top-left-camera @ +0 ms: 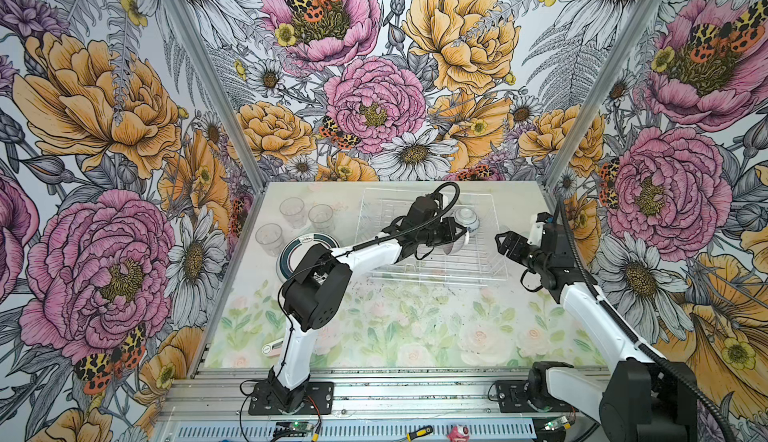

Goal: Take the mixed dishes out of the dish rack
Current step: 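Lift the striped bowl out with the left gripper while the right gripper withdraws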

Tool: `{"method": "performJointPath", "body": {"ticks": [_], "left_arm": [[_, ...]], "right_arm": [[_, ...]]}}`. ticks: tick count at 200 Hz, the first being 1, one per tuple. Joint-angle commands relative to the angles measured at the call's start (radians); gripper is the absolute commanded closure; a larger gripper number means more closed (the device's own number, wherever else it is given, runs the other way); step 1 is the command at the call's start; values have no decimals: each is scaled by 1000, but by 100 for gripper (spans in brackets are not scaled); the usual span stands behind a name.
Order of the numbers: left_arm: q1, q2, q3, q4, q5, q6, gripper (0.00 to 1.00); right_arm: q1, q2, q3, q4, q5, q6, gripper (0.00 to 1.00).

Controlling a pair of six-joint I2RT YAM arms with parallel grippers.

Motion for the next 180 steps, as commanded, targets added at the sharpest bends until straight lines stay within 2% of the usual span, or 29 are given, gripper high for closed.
{"method": "performJointPath", "body": {"ticks": [1, 24, 32, 79, 114, 144, 180], "left_arm": [[-2, -105, 31, -129, -97, 147, 100], [18, -169, 25, -236, -134, 192, 100], [33, -229, 15, -264, -144, 200, 100], [122, -403, -103, -353, -249, 250, 100], [201, -481, -169, -424, -316, 283, 100], [250, -534, -211, -511, -416, 332, 100], [319, -621, -300, -513, -434, 333, 100]], "right_arm": [[-8, -63, -13, 1, -14, 24, 16], [-6, -124, -37, 3, -25, 51, 16], [-4, -140, -46, 4, -26, 57, 15], [3, -170, -74, 8, -33, 65, 15], [2, -187, -88, 9, -30, 57, 15], [3, -203, -98, 7, -34, 49, 15], [2, -205, -113, 7, -27, 47, 15]]}}
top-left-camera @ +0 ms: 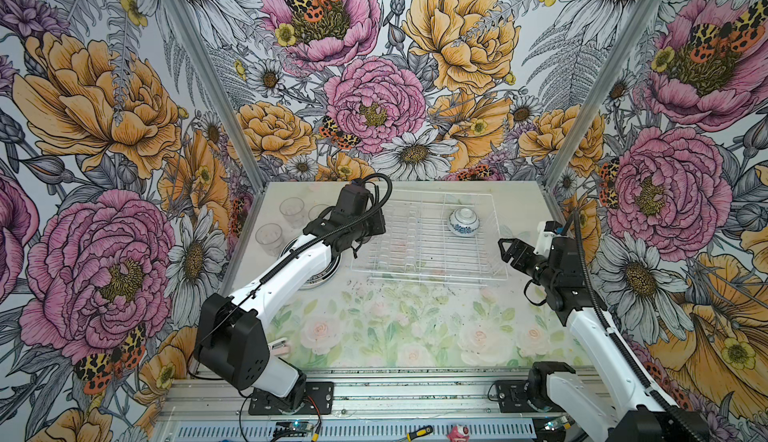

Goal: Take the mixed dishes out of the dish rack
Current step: 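Lift the striped bowl out with the left gripper while the right gripper withdraws, then carry the striped bowl with the left gripper over the table beside the glasses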

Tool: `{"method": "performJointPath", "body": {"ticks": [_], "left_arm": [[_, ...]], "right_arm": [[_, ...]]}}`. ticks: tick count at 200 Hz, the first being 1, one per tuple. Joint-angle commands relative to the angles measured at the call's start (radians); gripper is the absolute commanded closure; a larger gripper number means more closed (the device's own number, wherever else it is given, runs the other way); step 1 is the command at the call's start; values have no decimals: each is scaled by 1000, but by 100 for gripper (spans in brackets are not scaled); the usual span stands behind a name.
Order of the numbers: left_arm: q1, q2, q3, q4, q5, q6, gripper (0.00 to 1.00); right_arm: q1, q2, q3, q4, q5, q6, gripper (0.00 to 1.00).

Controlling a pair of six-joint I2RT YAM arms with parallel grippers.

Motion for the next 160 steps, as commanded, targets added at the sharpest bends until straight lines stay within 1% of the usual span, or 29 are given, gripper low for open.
{"method": "performJointPath", "body": {"ticks": [1, 31, 57, 87, 110, 148, 160], "left_arm": [[39, -85, -30, 8, -64, 38, 100], [76, -125, -80, 8, -67, 40, 100], [108, -123, -108, 7, -87, 46, 100], [123, -75, -111, 9, -130, 67, 100], [134, -23, -93, 9, -132, 76, 100], [136, 51, -57, 9, -189, 104, 100], [140, 80, -44, 8, -190, 110, 100]], "right_arm": [[1, -15, -13, 4, 0, -5, 15], [2, -7, -21, 3, 7, -5, 15], [3, -6, -31, 4, 3, -4, 15], [3, -17, -51, 3, -19, -3, 15], [3, -26, -70, 3, -35, -5, 15], [2, -34, -96, 2, -56, -8, 15], [2, -34, -102, 2, -57, -9, 15]]}}
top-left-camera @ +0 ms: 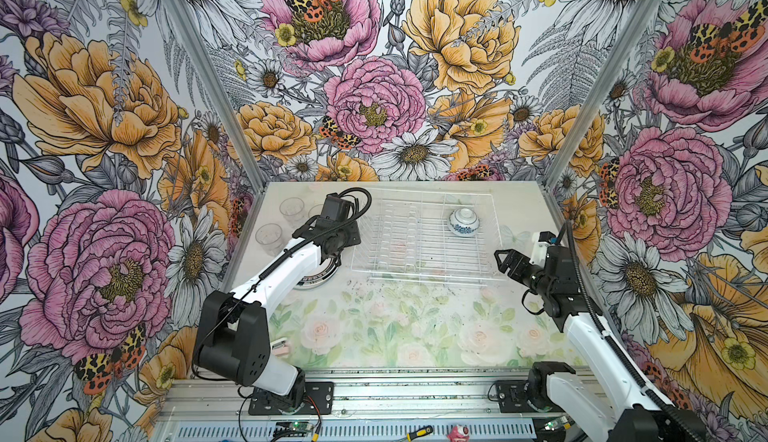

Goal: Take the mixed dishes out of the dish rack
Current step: 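Carry the striped bowl with the left gripper over the table beside the glasses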

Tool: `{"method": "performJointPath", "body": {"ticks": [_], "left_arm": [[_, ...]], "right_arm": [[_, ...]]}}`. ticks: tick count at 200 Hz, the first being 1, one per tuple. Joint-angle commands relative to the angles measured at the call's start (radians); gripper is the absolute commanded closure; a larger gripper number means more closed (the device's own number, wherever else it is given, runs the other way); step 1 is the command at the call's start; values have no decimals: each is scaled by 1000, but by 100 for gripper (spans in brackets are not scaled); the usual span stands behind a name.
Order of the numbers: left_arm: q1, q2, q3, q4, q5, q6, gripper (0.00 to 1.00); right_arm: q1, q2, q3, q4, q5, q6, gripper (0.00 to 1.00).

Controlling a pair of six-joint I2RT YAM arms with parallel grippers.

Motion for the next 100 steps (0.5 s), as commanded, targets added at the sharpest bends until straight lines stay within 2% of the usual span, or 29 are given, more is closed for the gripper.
{"method": "performJointPath", "body": {"ticks": [1, 32, 37, 54, 100], "left_arm": [[13, 30, 66, 40, -60, 39, 100], [11, 110, 116, 36, -59, 61, 100], [8, 122, 124, 39, -93, 65, 100], [4, 163, 154, 37, -111, 76, 100], [14, 257, 223, 34, -90, 85, 100]], "right_arm": [[2, -21, -16, 4, -22, -7, 15], [0, -21, -19, 3, -24, -5, 15], [0, -19, -19, 3, -24, -5, 15], [0, -12, -18, 3, -25, -2, 15], [0, -4, -19, 3, -25, -1, 15]]}}
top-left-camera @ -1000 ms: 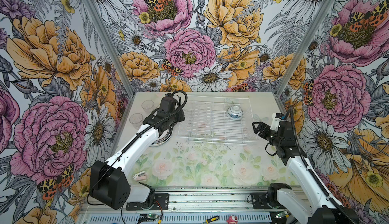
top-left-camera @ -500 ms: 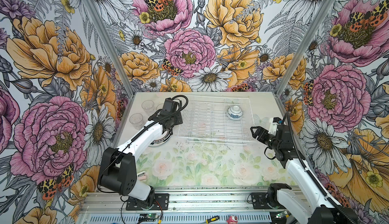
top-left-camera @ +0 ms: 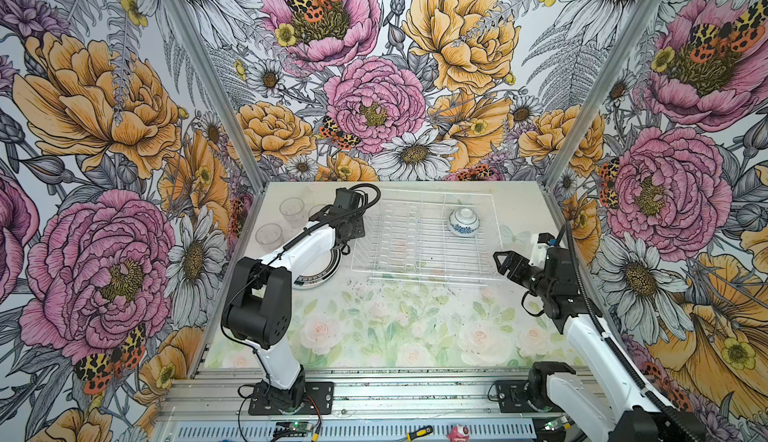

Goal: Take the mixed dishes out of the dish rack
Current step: 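Carry the striped bowl with the left gripper over the table beside the glasses, then lower the striped bowl upside down onto the table and open the left gripper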

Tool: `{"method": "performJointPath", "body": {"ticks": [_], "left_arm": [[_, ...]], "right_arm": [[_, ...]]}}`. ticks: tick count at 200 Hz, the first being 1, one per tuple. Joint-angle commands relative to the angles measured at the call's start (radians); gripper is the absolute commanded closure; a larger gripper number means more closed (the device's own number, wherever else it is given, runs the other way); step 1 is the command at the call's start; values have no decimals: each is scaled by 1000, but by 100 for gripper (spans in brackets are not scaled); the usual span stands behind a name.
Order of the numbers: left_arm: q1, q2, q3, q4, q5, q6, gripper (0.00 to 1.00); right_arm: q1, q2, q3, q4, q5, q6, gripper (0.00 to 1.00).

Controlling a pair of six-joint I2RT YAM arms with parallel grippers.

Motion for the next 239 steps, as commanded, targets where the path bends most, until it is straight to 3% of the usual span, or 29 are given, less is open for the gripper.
{"method": "performJointPath", "body": {"ticks": [1, 46, 67, 185, 200, 215, 239], "left_arm": [[9, 20, 54, 33, -21, 29, 100], [9, 97, 98, 34, -7, 31, 100], [5, 119, 111, 35, 53, 19, 100], [-19, 255, 259, -54, 58, 56, 100], [-20, 264, 272, -73, 51, 55, 83], [-23, 255, 264, -75, 49, 56, 81], [-29, 228, 247, -74, 31, 59, 67]], "right_arm": [[0, 3, -8, 4, -11, -1, 15], [-1, 13, 1, 3, -11, -2, 15], [-1, 18, 3, 2, -11, -1, 15], [-3, 30, 0, -7, 2, 7, 15], [-4, 37, 3, -7, 2, 9, 15], [-4, 39, 6, -7, 3, 8, 15], [-4, 43, 12, -7, 1, 8, 15]]}}
